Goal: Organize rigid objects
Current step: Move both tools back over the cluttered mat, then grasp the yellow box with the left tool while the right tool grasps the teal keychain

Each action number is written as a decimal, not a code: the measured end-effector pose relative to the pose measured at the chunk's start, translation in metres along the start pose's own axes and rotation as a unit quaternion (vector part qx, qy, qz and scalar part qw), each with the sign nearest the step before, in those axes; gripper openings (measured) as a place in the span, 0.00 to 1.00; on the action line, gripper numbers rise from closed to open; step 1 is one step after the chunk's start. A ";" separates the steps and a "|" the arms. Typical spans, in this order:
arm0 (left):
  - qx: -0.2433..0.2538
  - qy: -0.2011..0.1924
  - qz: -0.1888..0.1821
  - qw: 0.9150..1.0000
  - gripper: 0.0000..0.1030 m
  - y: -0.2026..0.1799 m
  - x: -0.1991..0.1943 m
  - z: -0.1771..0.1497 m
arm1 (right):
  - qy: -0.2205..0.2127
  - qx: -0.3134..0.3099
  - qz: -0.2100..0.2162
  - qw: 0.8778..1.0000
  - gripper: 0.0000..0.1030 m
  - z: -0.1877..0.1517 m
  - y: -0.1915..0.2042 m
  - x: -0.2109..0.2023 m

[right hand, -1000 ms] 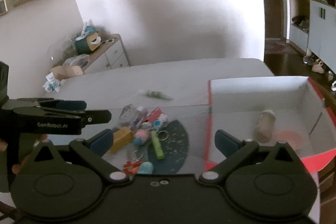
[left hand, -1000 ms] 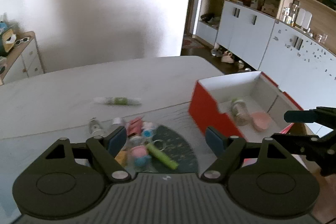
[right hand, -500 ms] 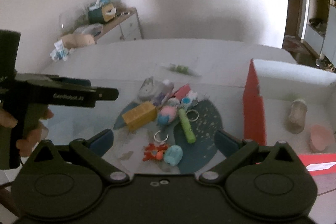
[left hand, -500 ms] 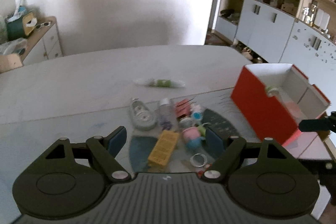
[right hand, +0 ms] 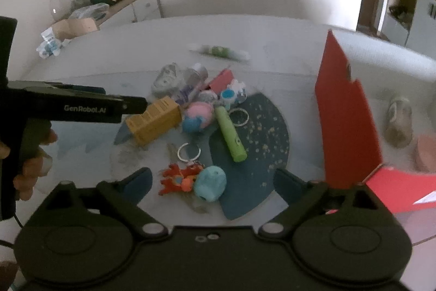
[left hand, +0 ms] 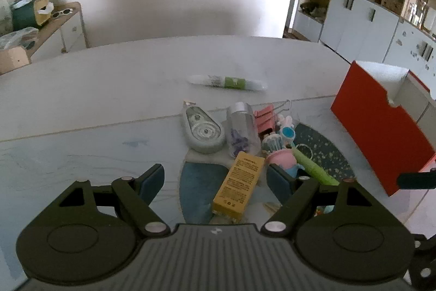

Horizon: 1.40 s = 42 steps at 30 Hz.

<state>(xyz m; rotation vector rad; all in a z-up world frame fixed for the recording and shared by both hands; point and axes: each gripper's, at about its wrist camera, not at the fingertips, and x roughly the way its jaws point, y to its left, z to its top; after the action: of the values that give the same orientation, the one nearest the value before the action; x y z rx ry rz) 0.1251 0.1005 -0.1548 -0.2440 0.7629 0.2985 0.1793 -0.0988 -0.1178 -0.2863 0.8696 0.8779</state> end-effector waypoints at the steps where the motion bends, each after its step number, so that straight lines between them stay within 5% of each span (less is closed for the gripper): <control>1: 0.003 0.002 -0.002 1.000 0.80 -0.001 0.004 -0.001 | 0.004 0.007 -0.001 1.000 0.87 -0.001 -0.002 0.003; 11: 0.051 0.005 -0.012 0.999 0.80 -0.014 0.032 -0.009 | 0.029 0.050 0.012 0.998 0.72 -0.005 -0.011 0.029; 21: 0.072 0.004 -0.005 0.997 0.79 -0.019 0.049 -0.015 | 0.038 0.055 0.016 0.998 0.47 -0.005 -0.012 0.037; 32: 0.086 0.005 -0.016 0.996 0.39 -0.024 0.052 -0.020 | 0.037 0.068 0.029 0.997 0.33 -0.003 -0.010 0.043; 42: 0.096 -0.004 -0.016 0.995 0.30 -0.027 0.047 -0.022 | 0.039 0.083 0.023 0.996 0.29 -0.004 -0.017 0.042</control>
<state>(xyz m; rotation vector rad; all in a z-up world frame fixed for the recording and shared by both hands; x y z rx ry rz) 0.1527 0.0770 -0.2002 -0.0732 0.7739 0.1938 0.2047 -0.0884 -0.1543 -0.1567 1.0185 0.8363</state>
